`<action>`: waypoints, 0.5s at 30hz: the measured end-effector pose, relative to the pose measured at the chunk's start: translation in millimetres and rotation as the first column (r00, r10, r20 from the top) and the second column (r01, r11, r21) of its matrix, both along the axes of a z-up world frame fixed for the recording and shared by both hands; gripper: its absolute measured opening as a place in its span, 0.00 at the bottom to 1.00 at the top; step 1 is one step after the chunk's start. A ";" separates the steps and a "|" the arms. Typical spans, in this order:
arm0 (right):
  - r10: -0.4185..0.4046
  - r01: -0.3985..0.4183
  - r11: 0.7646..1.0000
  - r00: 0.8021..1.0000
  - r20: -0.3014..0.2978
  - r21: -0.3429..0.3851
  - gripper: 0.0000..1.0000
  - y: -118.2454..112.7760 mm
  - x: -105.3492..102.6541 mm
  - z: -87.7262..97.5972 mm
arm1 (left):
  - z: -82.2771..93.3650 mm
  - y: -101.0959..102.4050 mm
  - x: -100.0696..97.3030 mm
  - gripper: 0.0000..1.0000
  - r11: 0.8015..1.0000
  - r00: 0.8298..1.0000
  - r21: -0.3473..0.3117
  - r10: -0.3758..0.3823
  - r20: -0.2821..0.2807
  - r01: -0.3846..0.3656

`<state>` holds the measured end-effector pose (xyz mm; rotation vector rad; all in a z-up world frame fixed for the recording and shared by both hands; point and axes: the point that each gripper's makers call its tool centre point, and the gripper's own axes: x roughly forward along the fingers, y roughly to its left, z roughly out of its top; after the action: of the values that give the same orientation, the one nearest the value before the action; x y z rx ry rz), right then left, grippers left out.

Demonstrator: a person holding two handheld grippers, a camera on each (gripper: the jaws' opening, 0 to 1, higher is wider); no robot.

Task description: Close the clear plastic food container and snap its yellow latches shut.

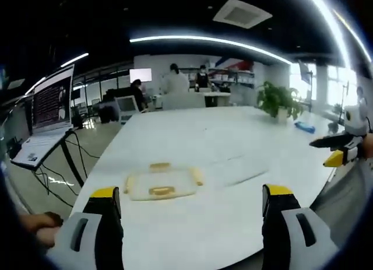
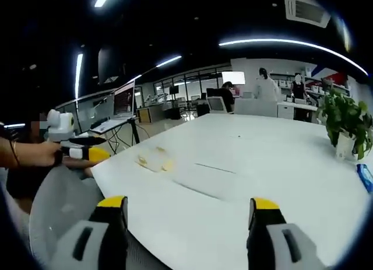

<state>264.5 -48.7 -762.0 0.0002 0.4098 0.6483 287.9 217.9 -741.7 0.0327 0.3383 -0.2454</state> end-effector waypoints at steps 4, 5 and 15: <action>0.013 -0.013 1.000 1.000 0.001 0.028 0.86 5.1 -0.2 3.8 | -1.6 2.1 -1.2 0.99 1.000 1.000 0.000 0.006 -0.006 -0.006; 0.018 -0.018 0.999 1.000 -0.005 0.030 0.86 7.2 -1.1 2.6 | -1.7 1.3 -1.6 0.99 1.000 1.000 0.001 0.001 -0.005 -0.001; -0.006 0.005 1.000 0.999 -0.032 -0.030 0.85 5.7 2.2 -2.5 | -3.9 -0.8 0.5 0.99 1.000 0.999 -0.026 -0.015 -0.032 0.014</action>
<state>266.7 -43.0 -764.5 -0.0168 0.4508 0.6376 288.3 217.2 -745.5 0.0055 0.3671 -0.2647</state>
